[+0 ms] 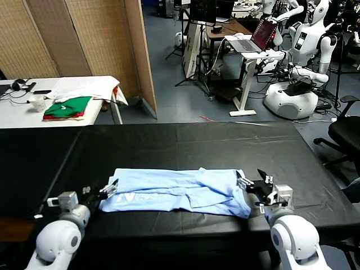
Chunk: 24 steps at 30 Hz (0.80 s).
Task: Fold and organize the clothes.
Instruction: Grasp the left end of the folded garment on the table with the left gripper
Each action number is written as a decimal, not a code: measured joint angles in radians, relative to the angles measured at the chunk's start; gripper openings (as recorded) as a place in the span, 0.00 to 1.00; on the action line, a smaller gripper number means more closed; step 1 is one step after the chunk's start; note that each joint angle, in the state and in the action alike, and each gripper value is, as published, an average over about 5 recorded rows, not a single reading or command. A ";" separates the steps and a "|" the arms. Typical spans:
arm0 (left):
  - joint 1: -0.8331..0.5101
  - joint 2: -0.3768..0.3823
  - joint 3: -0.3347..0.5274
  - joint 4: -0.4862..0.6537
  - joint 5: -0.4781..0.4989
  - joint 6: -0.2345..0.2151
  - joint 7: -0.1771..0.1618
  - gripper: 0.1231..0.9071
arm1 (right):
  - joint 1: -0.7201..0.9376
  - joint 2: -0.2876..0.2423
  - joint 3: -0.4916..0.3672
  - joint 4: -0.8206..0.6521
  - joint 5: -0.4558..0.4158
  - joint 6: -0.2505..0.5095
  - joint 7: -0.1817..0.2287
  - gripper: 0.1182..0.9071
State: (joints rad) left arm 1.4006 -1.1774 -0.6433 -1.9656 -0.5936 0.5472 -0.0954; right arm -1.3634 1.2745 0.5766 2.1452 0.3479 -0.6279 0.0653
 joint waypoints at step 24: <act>0.017 -0.062 0.013 0.028 -0.030 0.006 0.033 0.12 | -0.004 0.030 -0.017 0.021 -0.009 0.001 0.007 1.00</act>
State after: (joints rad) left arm 1.4172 -1.2389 -0.6308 -1.9372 -0.6232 0.5529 -0.0621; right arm -1.3675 1.3047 0.5596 2.1662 0.3385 -0.6269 0.0718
